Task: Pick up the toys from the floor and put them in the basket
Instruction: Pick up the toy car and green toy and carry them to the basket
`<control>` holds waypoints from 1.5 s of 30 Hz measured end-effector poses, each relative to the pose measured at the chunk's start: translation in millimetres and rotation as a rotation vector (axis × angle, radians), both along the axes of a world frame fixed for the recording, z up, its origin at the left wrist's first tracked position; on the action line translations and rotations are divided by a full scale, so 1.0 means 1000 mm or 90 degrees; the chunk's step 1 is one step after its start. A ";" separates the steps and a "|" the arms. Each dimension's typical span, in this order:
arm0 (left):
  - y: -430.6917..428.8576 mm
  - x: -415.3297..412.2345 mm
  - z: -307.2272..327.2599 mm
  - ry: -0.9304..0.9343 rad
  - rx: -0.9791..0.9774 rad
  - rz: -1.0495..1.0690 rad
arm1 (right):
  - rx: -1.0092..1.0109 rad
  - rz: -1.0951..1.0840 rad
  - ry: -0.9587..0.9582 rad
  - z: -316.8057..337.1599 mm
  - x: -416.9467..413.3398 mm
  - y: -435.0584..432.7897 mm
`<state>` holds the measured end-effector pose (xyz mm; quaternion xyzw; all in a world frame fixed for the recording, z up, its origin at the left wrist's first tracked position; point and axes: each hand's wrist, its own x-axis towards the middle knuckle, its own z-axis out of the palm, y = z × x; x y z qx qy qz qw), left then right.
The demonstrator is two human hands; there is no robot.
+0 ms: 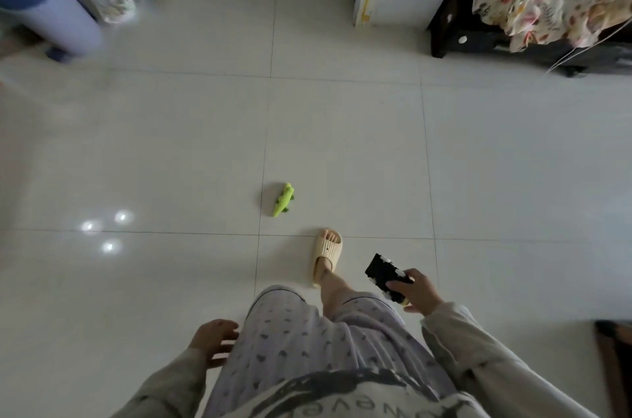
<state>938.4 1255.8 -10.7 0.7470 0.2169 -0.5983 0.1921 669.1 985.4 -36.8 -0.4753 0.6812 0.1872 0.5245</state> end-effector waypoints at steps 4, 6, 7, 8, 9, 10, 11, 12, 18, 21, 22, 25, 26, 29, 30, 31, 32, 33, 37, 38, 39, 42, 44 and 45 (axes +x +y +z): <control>-0.054 0.020 -0.003 -0.044 -0.044 0.013 | 0.006 0.083 0.001 -0.001 0.038 -0.057; -0.082 0.031 -0.001 -0.068 -0.069 0.012 | 0.007 0.142 0.005 0.000 0.055 -0.076; -0.096 0.037 -0.002 -0.074 -0.079 0.002 | 0.005 0.166 0.006 0.000 0.062 -0.084; -0.108 0.042 -0.004 -0.074 -0.086 -0.017 | 0.004 0.179 0.008 -0.001 0.070 -0.091; -0.121 0.046 -0.006 -0.070 -0.089 -0.045 | 0.006 0.182 0.007 -0.003 0.077 -0.098; -0.132 0.051 -0.010 -0.069 -0.091 -0.079 | 0.009 0.177 0.007 -0.005 0.083 -0.104; -0.143 0.055 -0.014 -0.070 -0.092 -0.114 | 0.011 0.170 0.009 -0.008 0.089 -0.110; -0.155 0.060 -0.019 -0.072 -0.093 -0.143 | 0.012 0.164 0.014 -0.013 0.095 -0.115; -0.228 0.100 -0.073 -0.059 -0.098 -0.221 | 0.035 0.141 0.040 -0.069 0.126 -0.137; -0.258 0.122 -0.123 -0.081 -0.096 -0.270 | 0.022 0.124 0.029 -0.111 0.144 -0.146; -0.268 0.129 -0.143 -0.088 -0.094 -0.286 | 0.027 0.103 0.019 -0.128 0.149 -0.149; -0.288 0.144 -0.214 -0.132 -0.070 -0.358 | 0.045 0.063 -0.008 -0.191 0.166 -0.157; -0.292 0.145 -0.238 -0.151 -0.061 -0.385 | 0.047 0.069 -0.012 -0.214 0.170 -0.159; -0.298 0.134 -0.315 -0.155 -0.048 -0.409 | 0.044 0.099 -0.007 -0.284 0.179 -0.165; -0.298 0.129 -0.342 -0.143 -0.044 -0.413 | 0.045 0.110 0.005 -0.307 0.182 -0.168; -0.298 0.125 -0.368 -0.135 -0.042 -0.421 | 0.046 0.117 0.018 -0.328 0.185 -0.170; -0.298 0.123 -0.394 -0.133 -0.042 -0.433 | 0.049 0.120 0.027 -0.349 0.188 -0.174; -0.299 0.122 -0.420 -0.141 -0.041 -0.443 | 0.054 0.121 0.031 -0.369 0.191 -0.176; -0.309 0.135 -0.518 -0.243 -0.011 -0.467 | 0.055 0.151 0.035 -0.441 0.197 -0.180; -0.312 0.139 -0.540 -0.273 0.004 -0.484 | 0.056 0.156 0.032 -0.457 0.197 -0.180; -0.315 0.143 -0.561 -0.291 0.018 -0.502 | 0.059 0.158 0.029 -0.471 0.196 -0.180; -0.321 0.154 -0.611 -0.284 0.059 -0.522 | 0.065 0.158 0.025 -0.502 0.191 -0.180; -0.321 0.157 -0.632 -0.280 0.071 -0.518 | 0.069 0.161 0.023 -0.512 0.187 -0.181; -0.320 0.157 -0.639 -0.286 0.064 -0.512 | 0.068 0.158 0.026 -0.514 0.186 -0.181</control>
